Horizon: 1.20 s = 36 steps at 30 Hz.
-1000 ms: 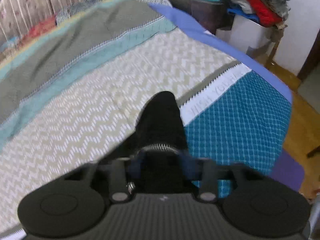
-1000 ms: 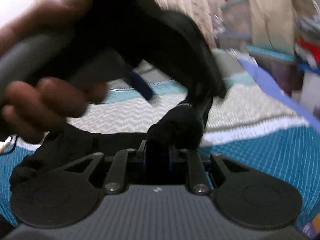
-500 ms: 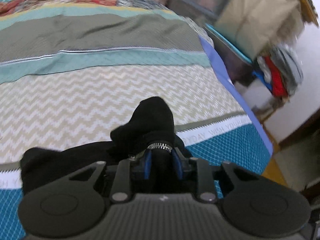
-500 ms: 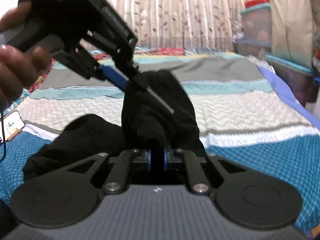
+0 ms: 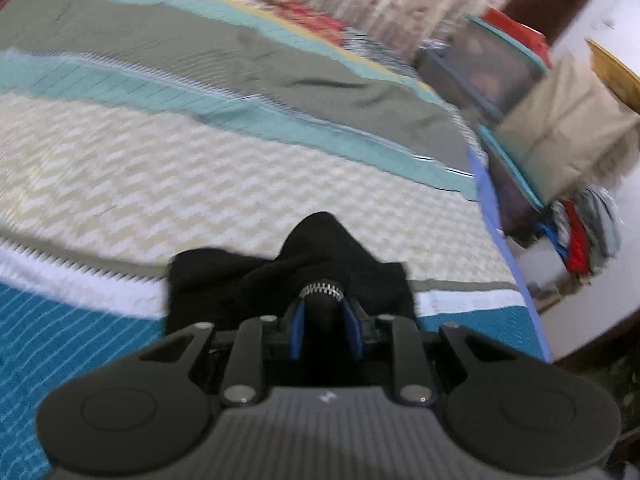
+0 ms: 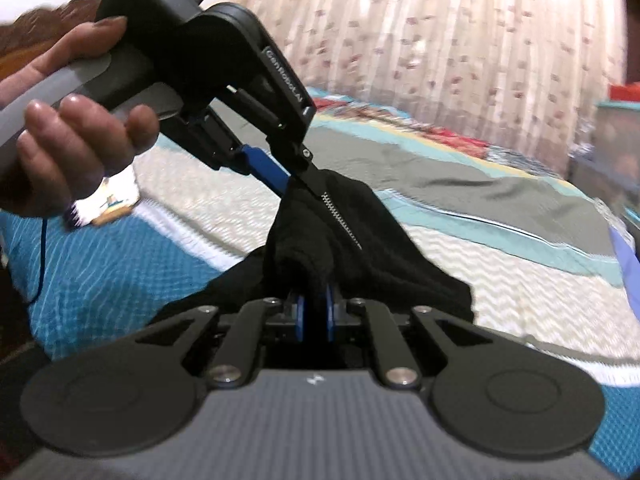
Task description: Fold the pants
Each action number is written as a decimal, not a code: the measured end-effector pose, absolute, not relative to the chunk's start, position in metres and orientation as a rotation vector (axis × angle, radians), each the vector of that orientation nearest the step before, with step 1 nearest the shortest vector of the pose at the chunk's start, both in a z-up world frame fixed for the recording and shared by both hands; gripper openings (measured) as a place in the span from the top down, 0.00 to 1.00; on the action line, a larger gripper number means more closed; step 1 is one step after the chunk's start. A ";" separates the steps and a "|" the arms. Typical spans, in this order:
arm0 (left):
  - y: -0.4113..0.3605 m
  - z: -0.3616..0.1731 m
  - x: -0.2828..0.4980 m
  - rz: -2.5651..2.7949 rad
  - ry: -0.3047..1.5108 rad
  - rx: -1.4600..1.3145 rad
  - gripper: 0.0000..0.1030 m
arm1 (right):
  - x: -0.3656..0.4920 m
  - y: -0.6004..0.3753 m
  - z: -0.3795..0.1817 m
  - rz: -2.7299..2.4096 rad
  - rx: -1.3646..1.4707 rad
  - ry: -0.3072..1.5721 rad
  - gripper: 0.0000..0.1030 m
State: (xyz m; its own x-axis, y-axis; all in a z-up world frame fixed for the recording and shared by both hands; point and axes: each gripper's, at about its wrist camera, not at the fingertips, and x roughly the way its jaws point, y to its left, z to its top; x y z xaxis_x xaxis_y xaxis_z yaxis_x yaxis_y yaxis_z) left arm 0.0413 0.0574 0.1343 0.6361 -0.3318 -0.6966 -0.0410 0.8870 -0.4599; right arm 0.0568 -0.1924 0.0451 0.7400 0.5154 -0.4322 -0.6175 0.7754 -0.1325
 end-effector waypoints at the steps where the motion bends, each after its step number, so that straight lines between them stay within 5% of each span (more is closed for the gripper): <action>1: 0.066 0.128 0.039 -0.156 0.880 -0.480 0.80 | 0.057 -0.187 0.043 0.646 -0.286 0.399 0.88; 7: 0.106 0.088 0.039 -0.041 0.915 -0.548 0.80 | 0.060 -0.152 0.026 0.776 -0.341 0.477 0.84; 12: 0.109 0.051 0.043 0.013 1.006 -0.530 0.73 | 0.061 -0.143 0.011 0.879 -0.354 0.566 0.49; 14: 0.105 0.050 0.041 0.015 0.990 -0.489 0.71 | 0.052 -0.152 0.018 0.935 -0.330 0.552 0.45; 21: 0.105 0.068 0.027 0.026 0.940 -0.472 0.41 | 0.053 -0.218 0.053 0.893 -0.060 0.514 0.46; 33: 0.047 0.094 0.008 -0.019 0.923 -0.267 0.25 | 0.080 -0.311 0.042 0.527 0.274 0.603 0.47; 35: 0.041 0.089 0.012 -0.013 0.947 -0.253 0.30 | 0.083 -0.318 0.032 0.494 0.324 0.636 0.47; 36: 0.040 0.085 0.014 -0.010 0.963 -0.250 0.49 | 0.086 -0.321 0.029 0.483 0.357 0.657 0.47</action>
